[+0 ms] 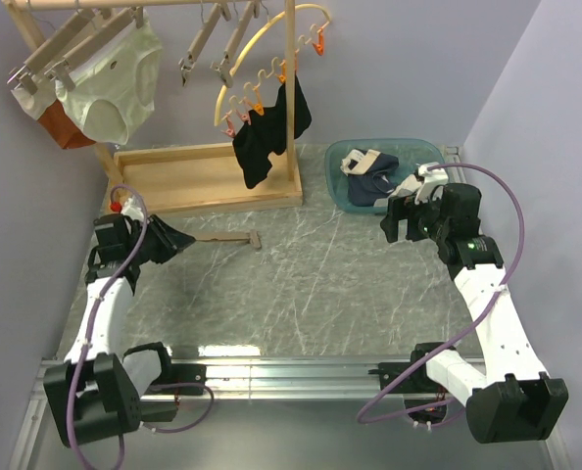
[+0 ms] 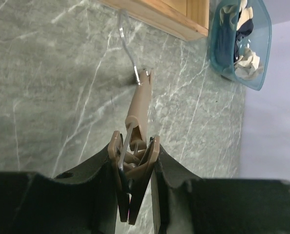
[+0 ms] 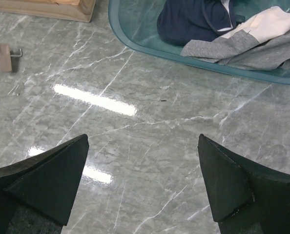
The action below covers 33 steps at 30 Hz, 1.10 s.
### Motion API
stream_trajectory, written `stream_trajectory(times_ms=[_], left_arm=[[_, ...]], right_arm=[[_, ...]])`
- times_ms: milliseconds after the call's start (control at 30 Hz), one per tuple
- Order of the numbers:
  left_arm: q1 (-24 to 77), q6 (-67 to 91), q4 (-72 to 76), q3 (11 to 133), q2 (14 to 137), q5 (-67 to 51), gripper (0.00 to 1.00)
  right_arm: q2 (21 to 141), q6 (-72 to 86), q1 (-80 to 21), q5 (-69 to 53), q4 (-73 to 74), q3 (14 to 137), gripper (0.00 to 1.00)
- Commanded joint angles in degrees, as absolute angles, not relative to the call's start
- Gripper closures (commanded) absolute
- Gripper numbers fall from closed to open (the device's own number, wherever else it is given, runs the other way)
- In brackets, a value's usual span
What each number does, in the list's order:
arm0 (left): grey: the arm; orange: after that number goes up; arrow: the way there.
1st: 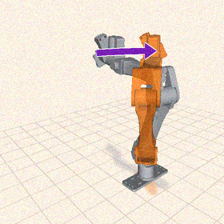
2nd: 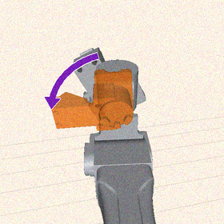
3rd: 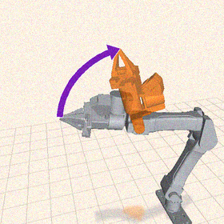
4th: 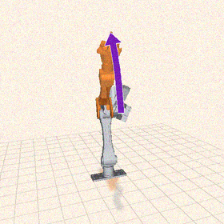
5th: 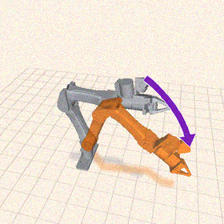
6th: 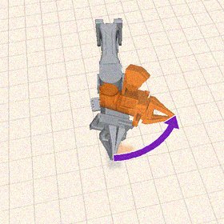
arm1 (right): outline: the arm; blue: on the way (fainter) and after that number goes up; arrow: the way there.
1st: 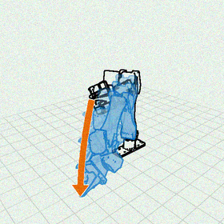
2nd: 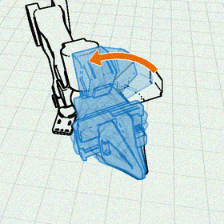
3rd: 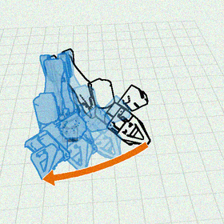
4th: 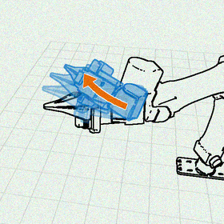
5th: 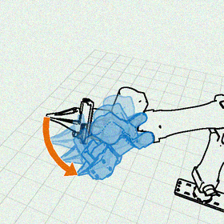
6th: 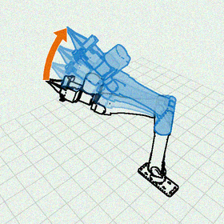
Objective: Clip the underwear to the hanger
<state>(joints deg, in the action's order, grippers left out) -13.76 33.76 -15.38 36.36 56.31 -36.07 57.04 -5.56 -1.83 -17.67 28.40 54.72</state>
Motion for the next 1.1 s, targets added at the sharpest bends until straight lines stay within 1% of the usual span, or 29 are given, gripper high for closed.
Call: stream_trajectory(times_ms=[0, 133, 167, 200, 233, 267, 333, 367, 400, 467, 533, 633, 733, 767, 833, 900, 967, 1033, 1067], left_arm=[[-13.2, 36.5, -4.1, 35.5, 59.0, -33.6, 1.00], [-13.1, 34.6, -4.7, 36.2, 65.0, -32.0, 0.97], [-13.0, 33.7, -5.3, 36.9, 65.7, -31.6, 0.95], [-13.1, 31.7, -6.9, 37.3, 66.6, -31.3, 0.86], [-13.1, 30.9, -8.0, 37.9, 68.4, -30.5, 0.80], [-13.1, 30.2, -8.9, 38.8, 69.3, -30.3, 0.70], [-13.1, 28.5, -10.8, 39.4, 70.6, -29.6, 0.59], [-13.1, 28.0, -11.4, 39.8, 70.8, -29.4, 0.49], [-13.0, 26.7, -12.0, 40.1, 71.0, -28.8, 0.45], [-13.0, 25.4, -13.7, 41.0, 71.5, -27.3, 0.39], [-13.2, 23.9, -14.9, 41.7, 72.2, -26.4, 0.38], [-13.3, 22.9, -16.1, 43.5, 73.0, -25.5, 0.32], [-13.3, 21.4, -17.0, 45.9, 72.8, -24.8, 0.20], [-13.3, 20.1, -18.3, 46.7, 72.7, -23.2, 0.15], [-13.3, 18.8, -19.7, 49.4, 72.6, -21.3, 0.13], [-13.3, 16.1, -21.2, 50.6, 72.1, -20.0, 0.03], [-13.2, 13.6, -22.0, 51.9, 71.8, -19.5, 0.01], [-13.1, 11.9, -23.1, 52.8, 71.7, -18.0, 0.01], [-13.2, 11.0, -23.5, 53.0, 71.8, -17.3, 0.01]], right_arm=[[57.2, -5.4, -1.6, -18.0, 27.4, 55.1, 0.00], [58.2, -5.4, -1.6, -18.0, 27.6, 55.5, 0.00], [58.4, -5.5, -1.5, -17.9, 27.7, 55.5, 0.00], [58.8, -5.7, -1.6, -17.9, 27.7, 55.7, 0.00], [59.3, -5.8, -1.6, -17.8, 27.9, 55.9, 0.00], [59.8, -6.0, -1.6, -17.8, 28.1, 56.1, 0.00], [61.2, -6.2, -1.7, -17.6, 28.9, 57.2, 0.00], [61.8, -6.3, -1.6, -17.4, 29.3, 57.7, 0.00], [62.3, -6.3, -1.6, -17.0, 30.0, 58.7, 0.00], [64.1, -6.6, -1.5, -16.5, 30.7, 59.8, 0.00], [65.9, -6.9, -1.6, -16.0, 31.8, 61.3, 0.00], [68.5, -7.3, -1.5, -14.1, 33.2, 63.5, 0.00], [71.1, -8.0, -1.5, -10.7, 34.9, 66.7, 0.00], [71.8, -8.2, -1.5, -10.0, 35.4, 68.4, 0.00], [73.8, -8.3, -1.1, -8.1, 36.6, 70.5, 0.00], [76.1, -8.3, -0.6, -7.5, 37.3, 73.2, 0.00], [78.2, -8.5, -0.3, -7.0, 38.2, 76.4, 0.00], [81.8, -8.7, 1.7, -6.9, 39.5, 78.7, 0.00], [83.1, -8.7, 2.2, -6.6, 39.9, 81.2, 0.02]])
